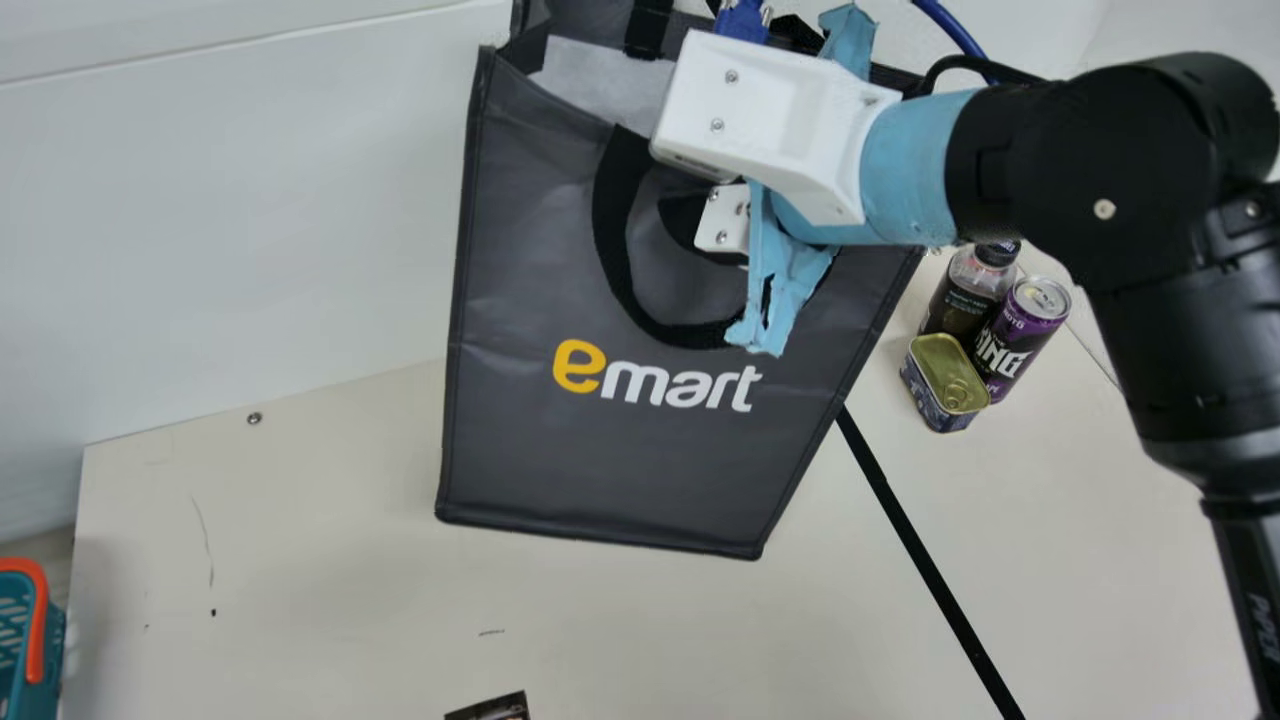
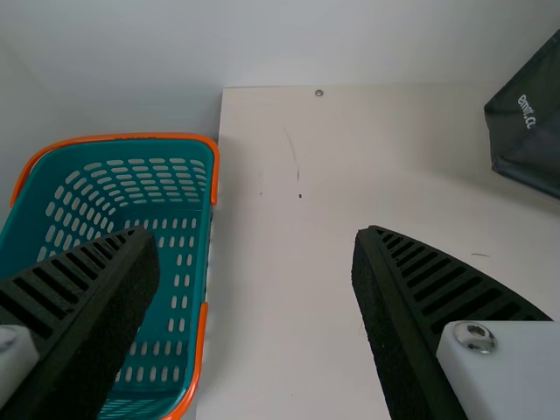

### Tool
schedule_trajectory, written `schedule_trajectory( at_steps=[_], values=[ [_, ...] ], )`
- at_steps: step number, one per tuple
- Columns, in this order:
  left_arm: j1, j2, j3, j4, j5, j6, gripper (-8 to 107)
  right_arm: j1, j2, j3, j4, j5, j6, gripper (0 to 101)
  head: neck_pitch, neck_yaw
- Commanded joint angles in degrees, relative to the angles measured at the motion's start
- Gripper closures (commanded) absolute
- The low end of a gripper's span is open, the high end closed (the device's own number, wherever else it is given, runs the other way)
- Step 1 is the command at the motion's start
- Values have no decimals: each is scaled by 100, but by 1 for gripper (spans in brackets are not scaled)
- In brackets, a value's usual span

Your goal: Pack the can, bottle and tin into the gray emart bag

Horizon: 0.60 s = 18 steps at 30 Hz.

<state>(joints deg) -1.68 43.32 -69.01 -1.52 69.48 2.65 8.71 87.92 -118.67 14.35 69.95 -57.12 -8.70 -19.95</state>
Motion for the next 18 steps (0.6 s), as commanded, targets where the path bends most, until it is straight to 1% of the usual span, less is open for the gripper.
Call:
schedule_trajectory(
  at_steps=[1, 18],
  values=[
    [0, 0, 0, 0, 0, 0, 9, 81, -110, 94, -62, -5, 38, 101, -130, -5],
    [0, 0, 0, 0, 0, 0, 9, 760, -981, 846, -590, -5, 487, 101, -130, -5]
  ],
)
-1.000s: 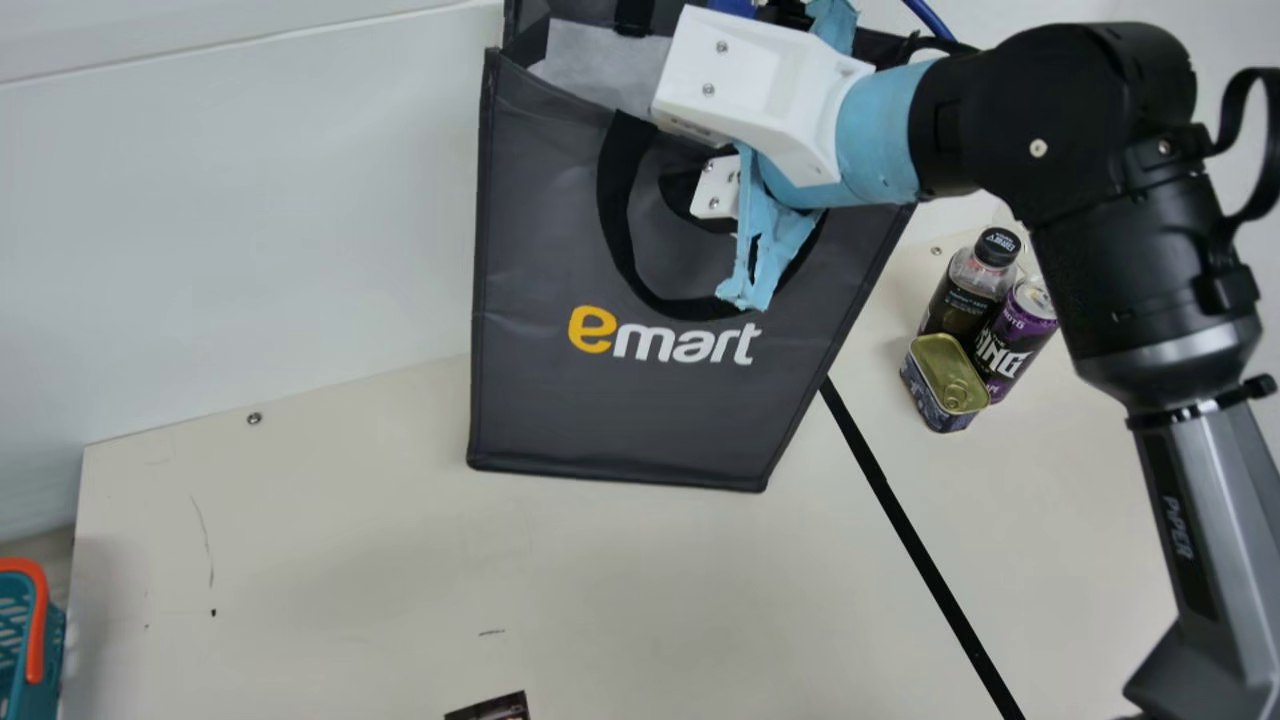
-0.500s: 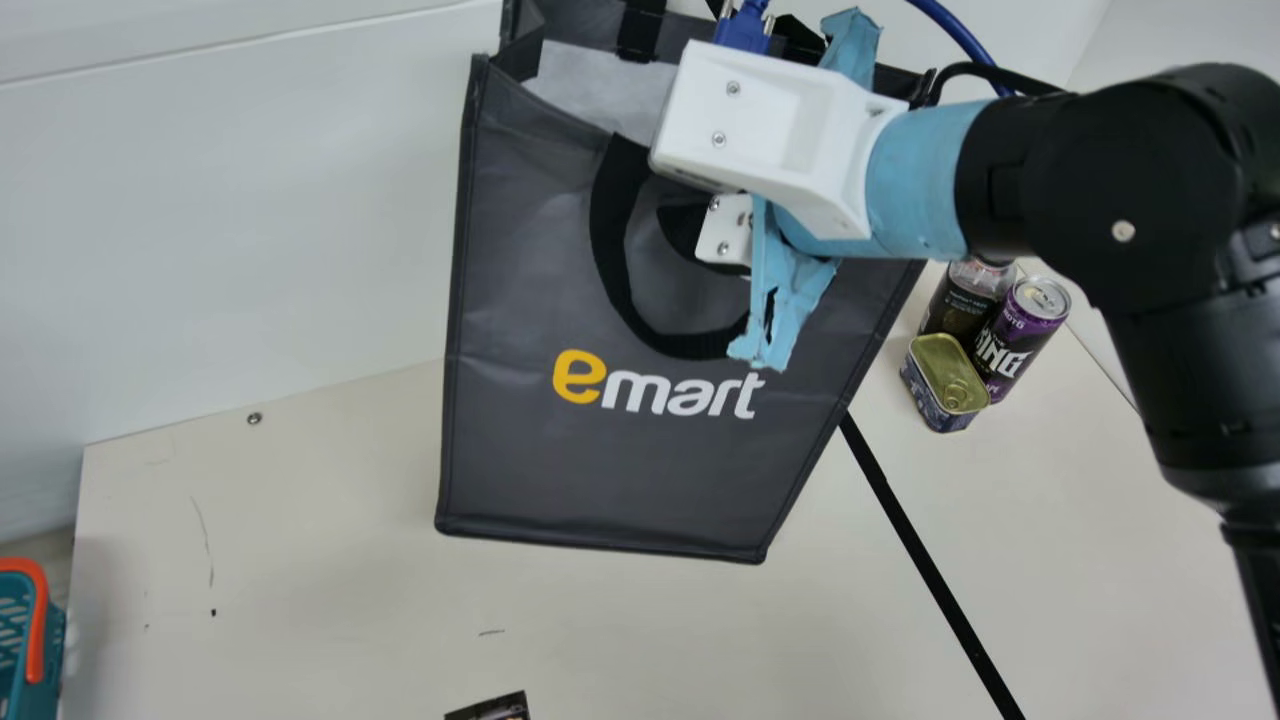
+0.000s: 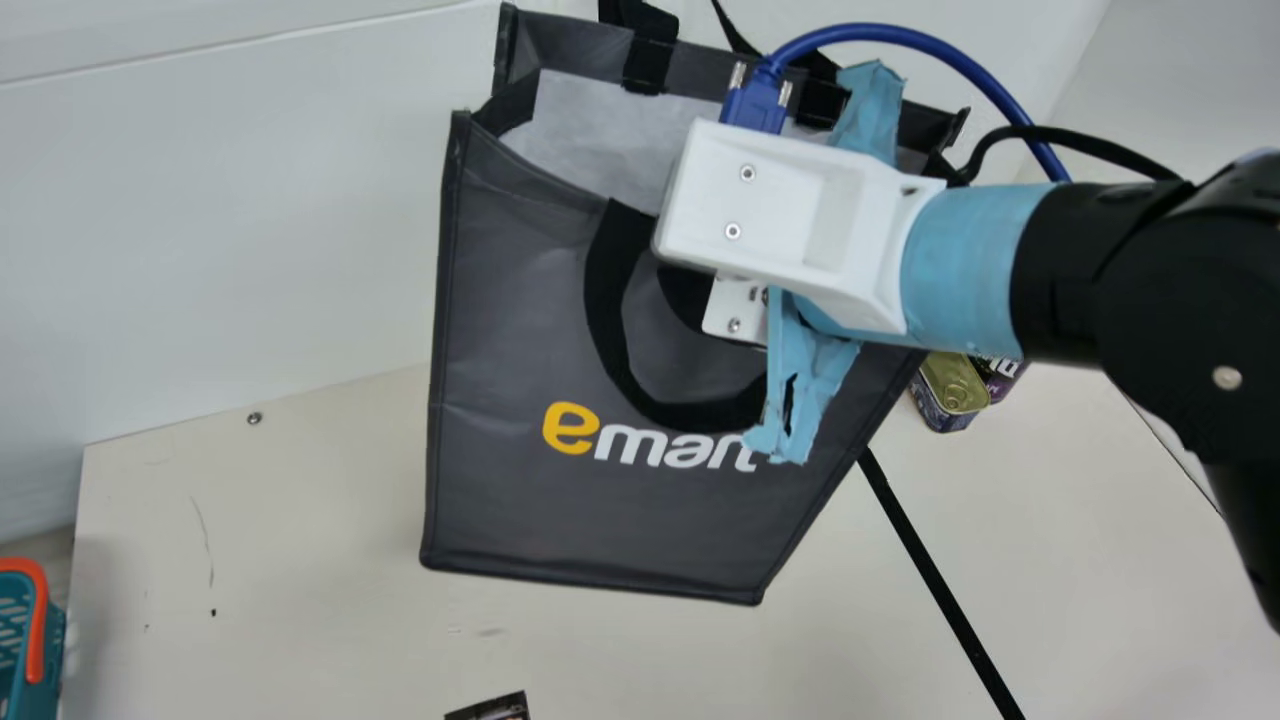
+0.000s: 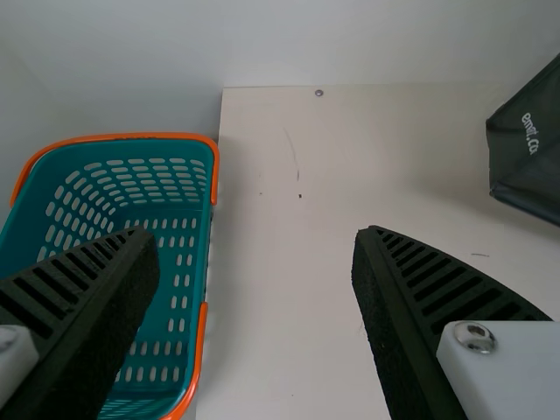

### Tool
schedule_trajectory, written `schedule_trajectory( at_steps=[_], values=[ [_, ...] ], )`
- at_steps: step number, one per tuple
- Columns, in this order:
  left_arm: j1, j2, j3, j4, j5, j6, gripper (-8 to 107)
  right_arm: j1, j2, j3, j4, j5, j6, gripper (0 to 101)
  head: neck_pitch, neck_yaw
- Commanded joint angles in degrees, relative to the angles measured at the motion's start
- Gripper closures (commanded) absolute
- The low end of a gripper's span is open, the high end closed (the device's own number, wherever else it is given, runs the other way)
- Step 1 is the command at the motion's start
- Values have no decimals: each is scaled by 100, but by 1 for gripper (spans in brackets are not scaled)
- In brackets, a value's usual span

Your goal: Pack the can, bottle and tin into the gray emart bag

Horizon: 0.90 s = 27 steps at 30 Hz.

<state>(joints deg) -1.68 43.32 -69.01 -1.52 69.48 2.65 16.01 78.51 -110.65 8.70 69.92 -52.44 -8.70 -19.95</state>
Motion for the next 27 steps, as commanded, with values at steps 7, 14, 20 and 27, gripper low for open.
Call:
schedule_trajectory(
  at_steps=[7, 14, 20, 27],
  values=[
    [0, 0, 0, 0, 0, 0, 9, 257, -330, 359, -243, -2, 200, 101, -130, -5],
    [0, 0, 0, 0, 0, 0, 9, 420, -562, 619, -403, -2, 358, 101, -130, -5],
    [0, 0, 0, 0, 0, 0, 9, 531, -716, 811, -511, -2, 472, 101, -130, -5],
    [0, 0, 0, 0, 0, 0, 9, 670, -853, 1009, -656, -2, 596, 101, -130, -5]
  ],
)
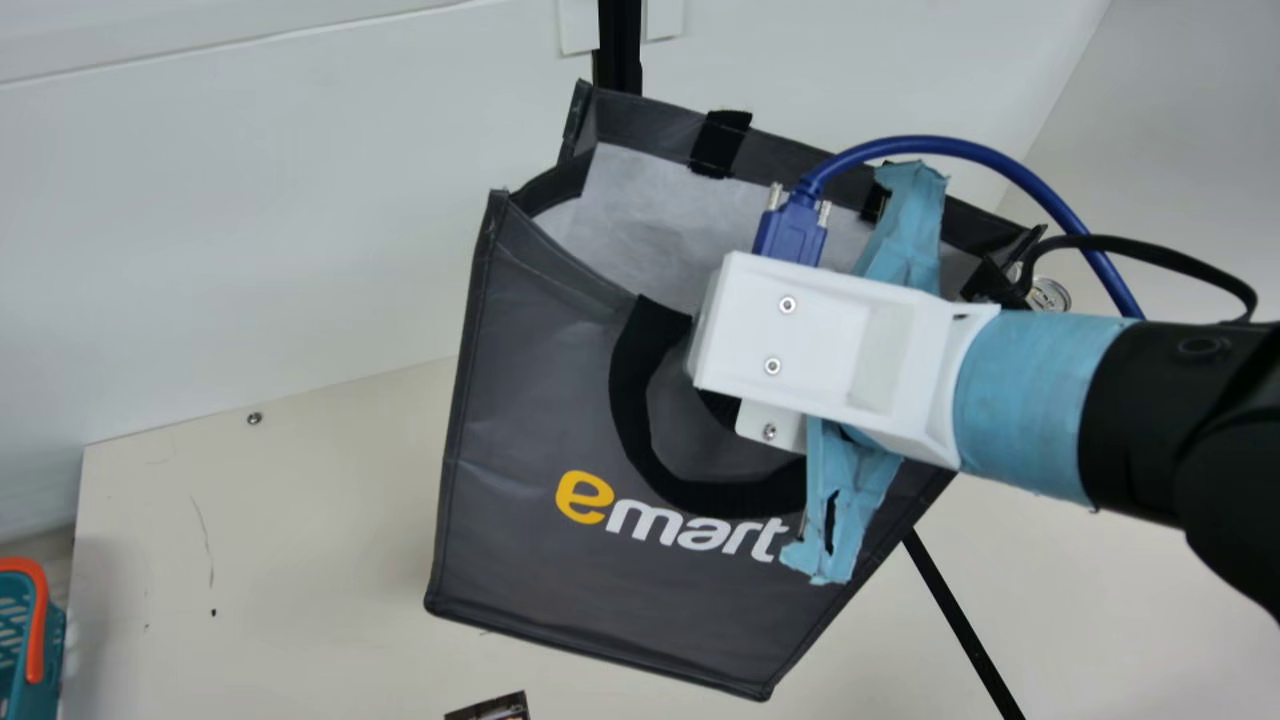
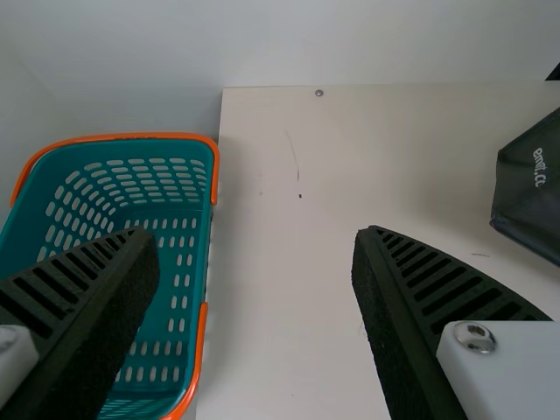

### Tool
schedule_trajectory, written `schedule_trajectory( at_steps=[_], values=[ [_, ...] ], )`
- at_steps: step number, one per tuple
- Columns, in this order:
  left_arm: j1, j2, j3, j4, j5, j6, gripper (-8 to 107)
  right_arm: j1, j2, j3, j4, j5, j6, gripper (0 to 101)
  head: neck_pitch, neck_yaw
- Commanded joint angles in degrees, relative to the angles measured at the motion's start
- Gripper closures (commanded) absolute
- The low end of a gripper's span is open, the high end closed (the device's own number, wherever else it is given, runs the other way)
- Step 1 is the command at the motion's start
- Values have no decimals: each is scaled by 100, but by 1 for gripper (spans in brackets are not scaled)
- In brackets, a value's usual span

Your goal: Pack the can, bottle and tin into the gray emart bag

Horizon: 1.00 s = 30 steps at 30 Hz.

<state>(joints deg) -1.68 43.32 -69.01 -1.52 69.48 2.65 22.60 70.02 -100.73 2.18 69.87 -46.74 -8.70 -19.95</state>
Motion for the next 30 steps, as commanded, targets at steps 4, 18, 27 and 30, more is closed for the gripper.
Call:
schedule_trajectory(
  at_steps=[4, 18, 27, 30],
  values=[
    [0, 0, 0, 0, 0, 0, 9, 79, -63, 146, -77, 3, 64, 101, -130, -5],
    [0, 0, 0, 0, 0, 0, 9, 531, -299, 680, -277, 3, 423, 101, -130, -5],
    [0, 0, 0, 0, 0, 0, 9, 953, -411, 908, -373, 3, 824, 90, -130, -5],
    [0, 0, 0, 0, 0, 0, 9, 1103, -440, 958, -419, 3, 977, 80, -130, -5]
  ],
)
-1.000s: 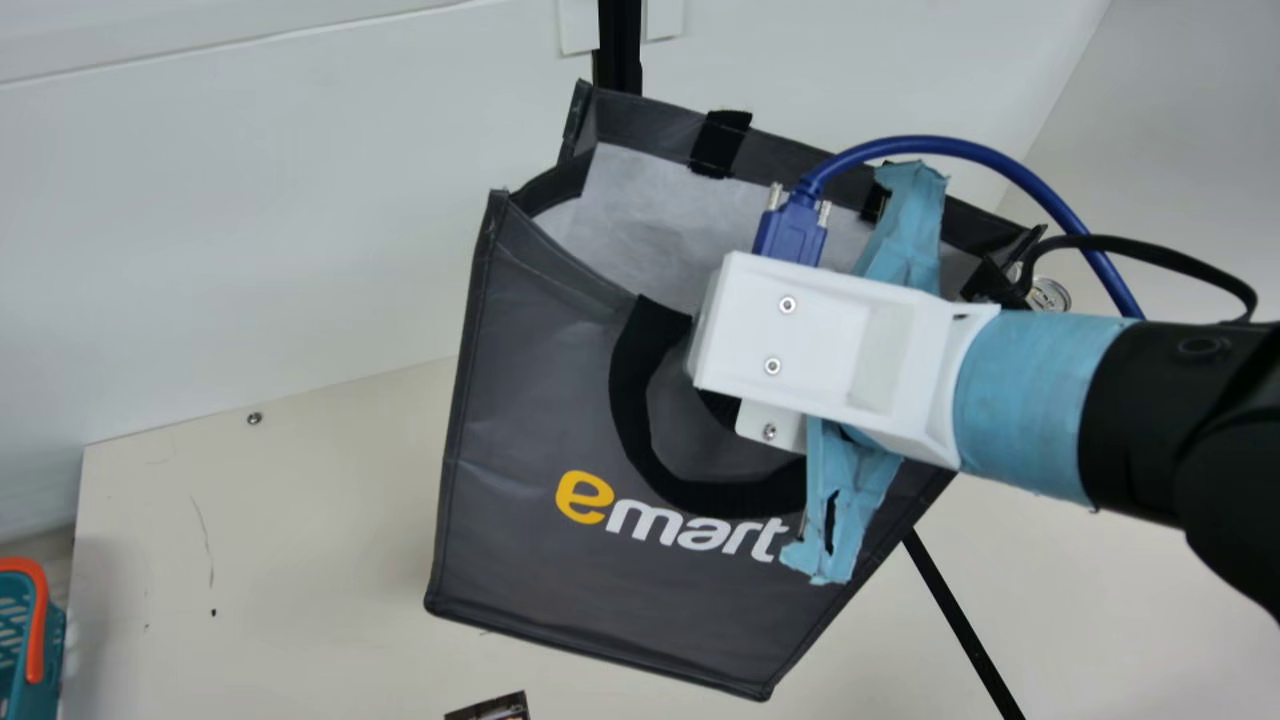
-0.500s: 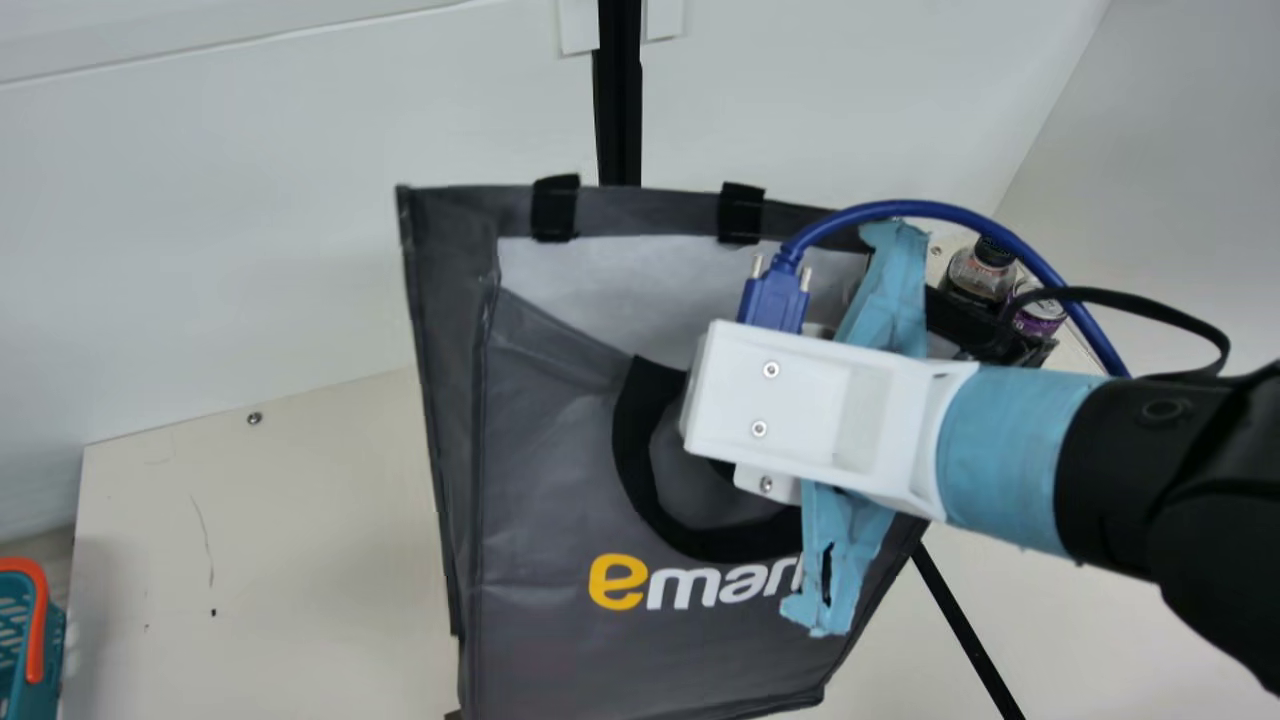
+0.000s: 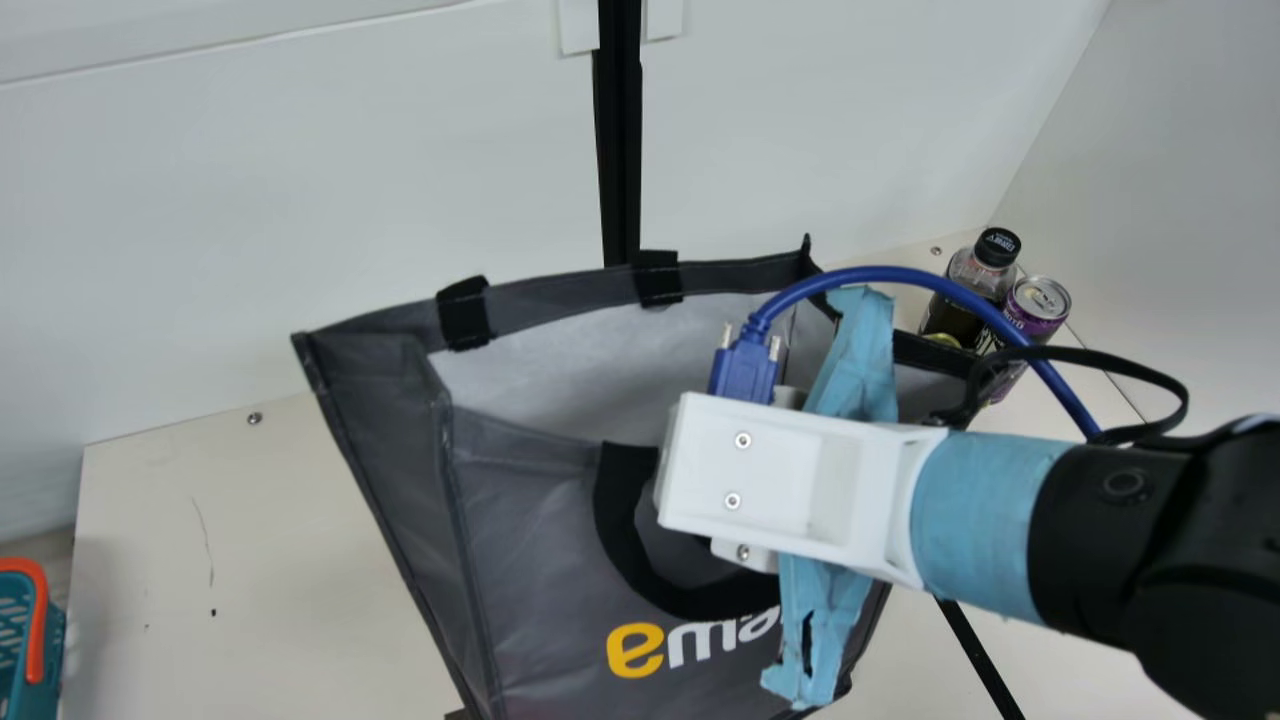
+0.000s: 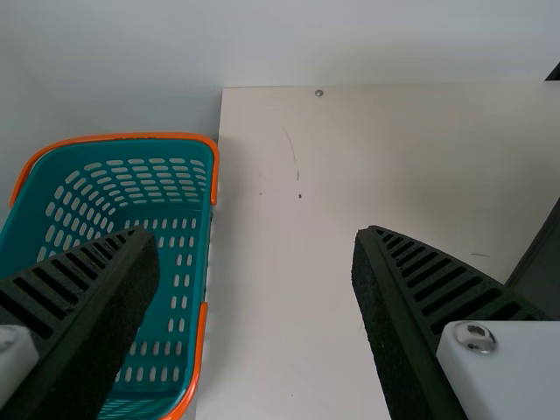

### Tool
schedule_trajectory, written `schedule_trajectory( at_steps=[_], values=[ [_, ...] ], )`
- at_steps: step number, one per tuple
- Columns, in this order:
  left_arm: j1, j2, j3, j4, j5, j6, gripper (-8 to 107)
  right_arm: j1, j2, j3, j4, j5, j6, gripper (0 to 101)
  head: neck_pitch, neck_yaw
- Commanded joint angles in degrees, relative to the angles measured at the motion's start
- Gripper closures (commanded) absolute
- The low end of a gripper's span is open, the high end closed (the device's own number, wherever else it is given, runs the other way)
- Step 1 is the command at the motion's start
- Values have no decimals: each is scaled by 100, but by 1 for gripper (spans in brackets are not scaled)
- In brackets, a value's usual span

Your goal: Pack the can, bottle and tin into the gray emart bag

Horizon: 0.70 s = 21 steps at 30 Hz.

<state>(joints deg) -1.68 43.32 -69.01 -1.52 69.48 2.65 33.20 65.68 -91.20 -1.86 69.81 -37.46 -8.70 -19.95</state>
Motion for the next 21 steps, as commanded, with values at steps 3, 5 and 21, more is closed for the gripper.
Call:
schedule_trajectory(
  at_steps=[3, 5, 21],
  values=[
    [0, 0, 0, 0, 0, 0, 9, 190, -28, 31, -61, 10, 201, 70, -130, -5],
    [0, 0, 0, 0, 0, 0, 9, 281, -40, 37, -86, 10, 297, 64, -130, -5],
    [0, 0, 0, 0, 0, 0, 9, 874, -99, -44, -414, 10, 820, 10, -130, -5]
  ],
)
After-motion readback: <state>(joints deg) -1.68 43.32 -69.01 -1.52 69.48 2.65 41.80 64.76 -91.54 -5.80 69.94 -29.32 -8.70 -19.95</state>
